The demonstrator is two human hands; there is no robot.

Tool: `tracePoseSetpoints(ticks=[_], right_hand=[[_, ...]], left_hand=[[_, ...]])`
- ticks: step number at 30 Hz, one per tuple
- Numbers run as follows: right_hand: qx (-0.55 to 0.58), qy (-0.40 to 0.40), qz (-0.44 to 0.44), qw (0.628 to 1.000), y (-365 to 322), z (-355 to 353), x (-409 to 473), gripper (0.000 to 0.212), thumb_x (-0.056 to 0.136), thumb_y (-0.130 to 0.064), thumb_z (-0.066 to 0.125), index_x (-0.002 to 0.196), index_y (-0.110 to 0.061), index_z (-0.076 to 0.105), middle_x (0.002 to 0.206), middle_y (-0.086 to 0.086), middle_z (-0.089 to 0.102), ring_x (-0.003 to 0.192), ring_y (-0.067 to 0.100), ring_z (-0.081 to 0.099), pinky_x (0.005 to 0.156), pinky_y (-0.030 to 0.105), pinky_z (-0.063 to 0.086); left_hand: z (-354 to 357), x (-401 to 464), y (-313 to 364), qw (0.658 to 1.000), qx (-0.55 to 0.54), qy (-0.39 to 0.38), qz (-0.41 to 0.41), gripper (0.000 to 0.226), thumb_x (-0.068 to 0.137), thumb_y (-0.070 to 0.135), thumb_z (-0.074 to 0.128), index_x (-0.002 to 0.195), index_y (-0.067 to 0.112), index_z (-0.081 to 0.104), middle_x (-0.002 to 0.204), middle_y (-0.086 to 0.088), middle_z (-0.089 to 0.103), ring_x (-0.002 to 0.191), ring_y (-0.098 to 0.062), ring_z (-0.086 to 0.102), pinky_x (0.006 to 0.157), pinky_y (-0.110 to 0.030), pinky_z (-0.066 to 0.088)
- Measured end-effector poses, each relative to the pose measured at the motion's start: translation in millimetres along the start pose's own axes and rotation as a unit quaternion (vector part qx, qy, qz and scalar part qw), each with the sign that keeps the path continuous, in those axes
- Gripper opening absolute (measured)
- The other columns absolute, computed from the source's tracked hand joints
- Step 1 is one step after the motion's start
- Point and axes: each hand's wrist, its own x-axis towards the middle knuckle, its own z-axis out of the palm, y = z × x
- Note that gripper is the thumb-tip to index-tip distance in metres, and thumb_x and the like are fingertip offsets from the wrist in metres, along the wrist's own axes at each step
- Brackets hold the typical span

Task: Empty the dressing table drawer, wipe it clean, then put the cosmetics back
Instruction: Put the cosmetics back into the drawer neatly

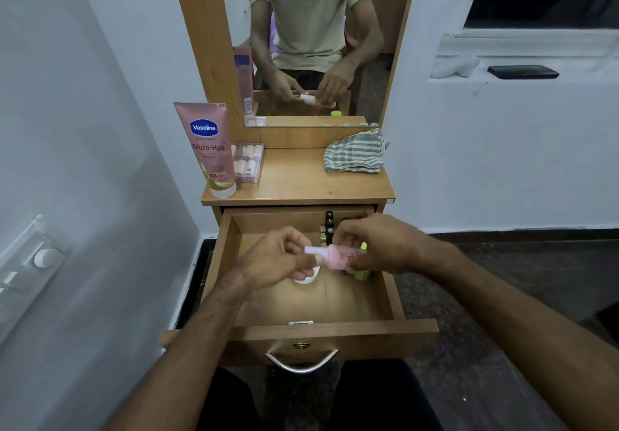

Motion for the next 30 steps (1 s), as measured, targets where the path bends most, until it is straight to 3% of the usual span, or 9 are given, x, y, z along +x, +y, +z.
tracePoseSetpoints(ticks=[5, 11, 15, 18, 25, 28, 30], right_hand=[[-0.063, -0.069, -0.004, 0.996, -4.5, 21.5, -1.8, 0.037, 0.087, -0.032, 0.077, 0.121, -0.027, 0.064, 0.111, -0.009, 0.070, 0.098, 0.009, 0.064, 0.086, 0.033, 0.056], [-0.111, -0.101, -0.020, 0.988, -2.0, 40.4, -1.7, 0.028, 0.089, -0.030, 0.072, 0.116, -0.025, 0.068, 0.107, -0.005, 0.071, 0.098, 0.014, 0.065, 0.082, 0.035, 0.056], [-0.147, -0.142, -0.013, 0.979, 1.8, 52.4, -5.8, 0.021, 0.088, -0.034, 0.071, 0.107, -0.024, 0.068, 0.099, -0.002, 0.070, 0.091, 0.017, 0.065, 0.080, 0.038, 0.057], [-0.162, -0.154, -0.012, 0.975, 2.8, 59.8, -6.3, 0.018, 0.090, -0.036, 0.070, 0.104, -0.025, 0.067, 0.098, -0.001, 0.069, 0.089, 0.017, 0.065, 0.079, 0.038, 0.058], [-0.162, -0.187, -0.012, 0.969, -1.4, 60.1, -2.2, 0.022, 0.091, -0.039, 0.070, 0.105, -0.022, 0.073, 0.098, 0.001, 0.071, 0.089, 0.017, 0.067, 0.076, 0.034, 0.057], [-0.151, -0.201, -0.002, 0.968, -2.0, 58.3, -0.7, 0.022, 0.091, -0.039, 0.071, 0.106, -0.023, 0.072, 0.099, -0.001, 0.071, 0.091, 0.016, 0.066, 0.079, 0.035, 0.057], [-0.144, -0.200, 0.005, 0.969, -1.3, 56.4, -0.9, 0.023, 0.091, -0.039, 0.071, 0.107, -0.023, 0.070, 0.093, -0.005, 0.067, 0.087, 0.013, 0.062, 0.073, 0.031, 0.054]], left_hand=[[1.1, 7.2, -12.2, 0.983, 0.172, -0.055, -0.042, 0.034, 0.071, 0.018, 0.093, 0.092, 0.005, 0.070, 0.079, -0.009, 0.076, 0.067, -0.018, 0.070, 0.070, -0.034, 0.060], [12.7, 14.3, -23.2, 0.967, 0.222, -0.075, -0.101, 0.036, 0.067, 0.023, 0.095, 0.089, 0.005, 0.072, 0.077, -0.011, 0.077, 0.068, -0.017, 0.072, 0.084, -0.039, 0.060], [30.7, 20.1, -30.4, 0.943, 0.297, -0.104, -0.109, 0.024, 0.069, 0.032, 0.093, 0.080, 0.018, 0.077, 0.076, 0.002, 0.077, 0.065, -0.007, 0.070, 0.076, -0.026, 0.059], [39.5, 20.9, -35.5, 0.918, 0.364, -0.103, -0.120, 0.022, 0.067, 0.039, 0.089, 0.080, 0.025, 0.079, 0.075, 0.011, 0.076, 0.075, -0.005, 0.071, 0.080, -0.028, 0.061], [38.3, 22.2, -36.0, 0.908, 0.373, -0.134, -0.139, 0.020, 0.071, 0.037, 0.085, 0.085, 0.023, 0.081, 0.083, 0.007, 0.078, 0.086, -0.012, 0.074, 0.086, -0.037, 0.061], [33.5, 23.1, -34.3, 0.917, 0.343, -0.148, -0.144, 0.021, 0.076, 0.032, 0.086, 0.092, 0.018, 0.081, 0.083, 0.002, 0.079, 0.081, -0.016, 0.074, 0.087, -0.035, 0.061], [26.8, 20.8, -30.1, 0.929, 0.313, -0.134, -0.146, 0.026, 0.079, 0.030, 0.086, 0.098, 0.013, 0.079, 0.087, -0.006, 0.079, 0.073, -0.016, 0.071, 0.082, -0.033, 0.061]])
